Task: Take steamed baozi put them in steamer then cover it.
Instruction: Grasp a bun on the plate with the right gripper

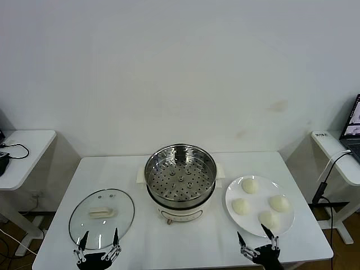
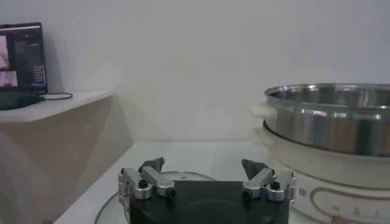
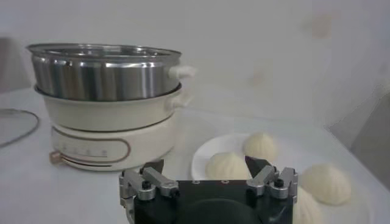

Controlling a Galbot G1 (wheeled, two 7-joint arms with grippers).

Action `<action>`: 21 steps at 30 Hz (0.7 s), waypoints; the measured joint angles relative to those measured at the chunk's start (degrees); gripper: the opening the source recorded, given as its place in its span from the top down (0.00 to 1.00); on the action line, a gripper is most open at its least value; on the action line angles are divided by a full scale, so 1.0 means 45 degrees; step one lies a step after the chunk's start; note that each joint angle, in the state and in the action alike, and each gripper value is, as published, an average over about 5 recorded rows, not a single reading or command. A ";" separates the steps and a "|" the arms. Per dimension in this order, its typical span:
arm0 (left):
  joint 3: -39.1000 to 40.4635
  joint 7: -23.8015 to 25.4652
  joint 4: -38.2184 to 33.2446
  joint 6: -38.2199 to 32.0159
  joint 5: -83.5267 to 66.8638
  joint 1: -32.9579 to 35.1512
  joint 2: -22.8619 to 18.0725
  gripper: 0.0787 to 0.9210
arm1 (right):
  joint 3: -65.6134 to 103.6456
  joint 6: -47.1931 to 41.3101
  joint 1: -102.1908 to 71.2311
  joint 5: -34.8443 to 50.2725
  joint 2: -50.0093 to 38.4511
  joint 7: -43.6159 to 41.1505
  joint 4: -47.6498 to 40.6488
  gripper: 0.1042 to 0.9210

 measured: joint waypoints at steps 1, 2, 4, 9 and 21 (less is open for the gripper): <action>-0.0005 -0.0004 -0.0021 0.0043 0.0005 -0.0021 0.0005 0.12 | 0.0043 -0.0019 0.0064 -0.0121 -0.0053 0.0020 -0.0015 0.12; -0.0010 -0.0007 -0.0046 0.0086 0.0019 -0.0044 0.0009 0.12 | 0.0085 -0.0044 0.0132 -0.0246 -0.0112 0.0034 -0.0031 0.12; -0.0030 -0.0014 -0.0143 0.0263 0.0085 -0.0136 0.0033 0.12 | 0.0259 -0.0161 0.0425 -0.0762 -0.0373 0.0079 -0.0103 0.12; -0.0099 0.0024 -0.0383 0.0691 0.0463 -0.0375 0.0117 0.12 | 0.0690 -0.0727 0.1401 -0.2166 -0.1368 -0.0129 -0.0368 0.12; -0.0251 0.0280 -0.1000 0.1716 0.1632 -0.0776 0.0269 0.12 | 0.0458 -0.2293 0.4811 -0.4649 -0.5300 -0.3203 -0.1882 0.12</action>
